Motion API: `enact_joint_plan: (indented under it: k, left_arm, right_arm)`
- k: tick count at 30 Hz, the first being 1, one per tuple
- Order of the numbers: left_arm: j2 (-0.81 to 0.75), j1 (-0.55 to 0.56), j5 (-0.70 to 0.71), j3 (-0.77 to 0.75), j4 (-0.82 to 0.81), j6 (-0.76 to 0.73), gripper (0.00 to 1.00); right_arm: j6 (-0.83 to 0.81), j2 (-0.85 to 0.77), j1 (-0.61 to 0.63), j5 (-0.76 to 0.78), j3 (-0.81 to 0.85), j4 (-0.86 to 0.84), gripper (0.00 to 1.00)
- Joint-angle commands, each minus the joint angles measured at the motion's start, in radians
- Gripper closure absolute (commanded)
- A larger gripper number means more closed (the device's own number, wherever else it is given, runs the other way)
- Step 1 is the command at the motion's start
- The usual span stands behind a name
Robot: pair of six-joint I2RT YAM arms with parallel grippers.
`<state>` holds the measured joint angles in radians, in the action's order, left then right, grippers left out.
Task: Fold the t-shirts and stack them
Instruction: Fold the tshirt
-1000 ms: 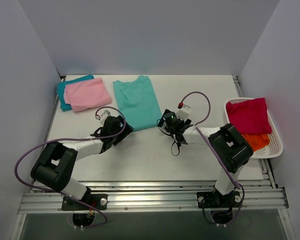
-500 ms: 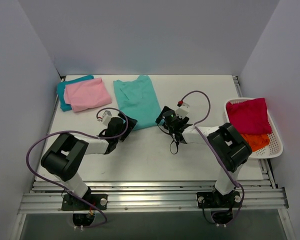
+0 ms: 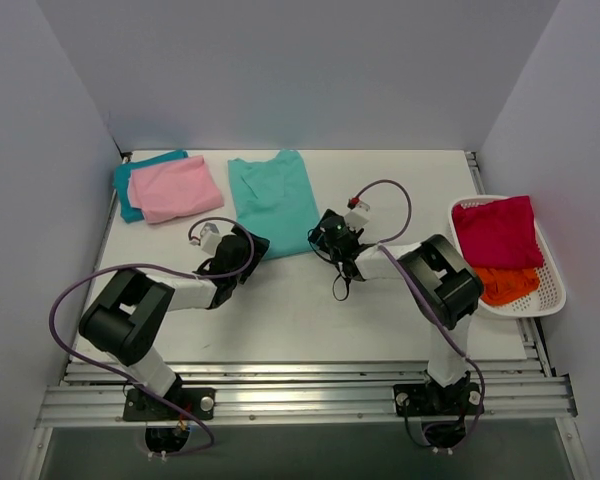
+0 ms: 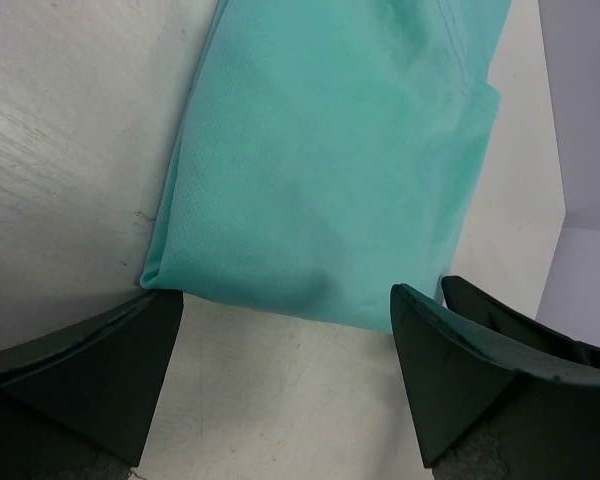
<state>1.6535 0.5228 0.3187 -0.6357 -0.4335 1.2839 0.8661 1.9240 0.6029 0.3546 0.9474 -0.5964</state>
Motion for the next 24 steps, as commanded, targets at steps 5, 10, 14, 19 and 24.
enact_joint_plan:
  k: [5,10,14,19,24]
  left_arm:
    - [-0.001,-0.001,0.052,0.013,0.096,-0.005,0.04]
    - [0.015,-0.003,0.053,0.01,0.087,-0.001,0.04]
    - [0.017,-0.001,0.057,0.014,0.088,0.002,0.03]
    - [-0.001,-0.001,0.083,0.016,0.142,0.014,0.0]
    - [-0.001,-0.003,0.1,0.016,0.162,0.017,0.14]
  right_arm:
    - [0.011,0.036,-0.003,-0.036,0.021,0.003,0.5]
    - [0.011,0.036,-0.002,-0.039,0.016,0.004,0.69]
    - [0.01,0.041,-0.003,-0.045,0.016,0.004,0.94]
    - [0.016,0.05,-0.002,-0.045,0.019,0.007,1.0]
    - [0.019,0.052,-0.003,-0.037,0.021,0.017,1.0]
